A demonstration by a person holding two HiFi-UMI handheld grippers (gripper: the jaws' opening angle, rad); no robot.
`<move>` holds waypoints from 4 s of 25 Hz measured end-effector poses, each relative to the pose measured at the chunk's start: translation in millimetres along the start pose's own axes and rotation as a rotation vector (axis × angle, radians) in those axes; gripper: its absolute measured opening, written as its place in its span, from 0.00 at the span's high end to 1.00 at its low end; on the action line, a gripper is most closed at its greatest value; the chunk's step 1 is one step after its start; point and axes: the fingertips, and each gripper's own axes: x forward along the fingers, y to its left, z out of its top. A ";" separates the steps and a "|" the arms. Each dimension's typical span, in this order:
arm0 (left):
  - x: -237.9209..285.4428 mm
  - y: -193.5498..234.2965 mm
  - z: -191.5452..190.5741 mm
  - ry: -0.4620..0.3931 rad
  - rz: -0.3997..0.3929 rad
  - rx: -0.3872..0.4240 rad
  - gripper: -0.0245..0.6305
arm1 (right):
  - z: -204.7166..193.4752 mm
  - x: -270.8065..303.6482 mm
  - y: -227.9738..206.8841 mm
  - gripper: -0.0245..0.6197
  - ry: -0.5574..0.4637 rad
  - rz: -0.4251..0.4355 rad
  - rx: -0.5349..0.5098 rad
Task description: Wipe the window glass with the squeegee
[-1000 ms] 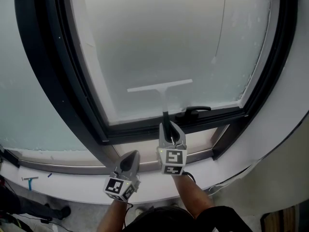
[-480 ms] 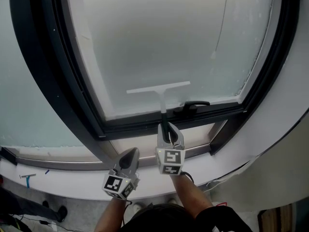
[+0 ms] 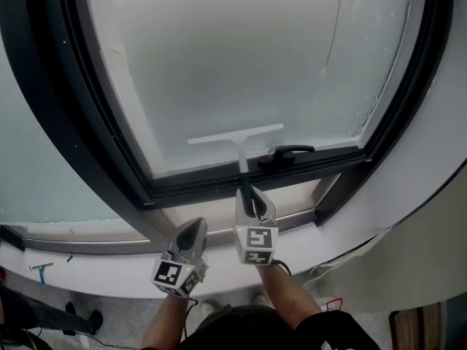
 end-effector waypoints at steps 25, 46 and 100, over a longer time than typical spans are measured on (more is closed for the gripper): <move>-0.6 -8.0 12.3 -0.039 -0.003 0.001 0.96 | 130.1 -5.5 30.1 0.81 -0.288 0.110 -0.051; -46.5 46.4 96.4 -0.206 -0.009 0.097 0.96 | 357.3 59.8 109.4 0.81 -0.557 0.037 -0.134; -103.7 53.4 44.8 -0.072 -0.077 0.059 0.96 | 194.4 45.2 112.9 0.81 -0.320 -0.047 -0.084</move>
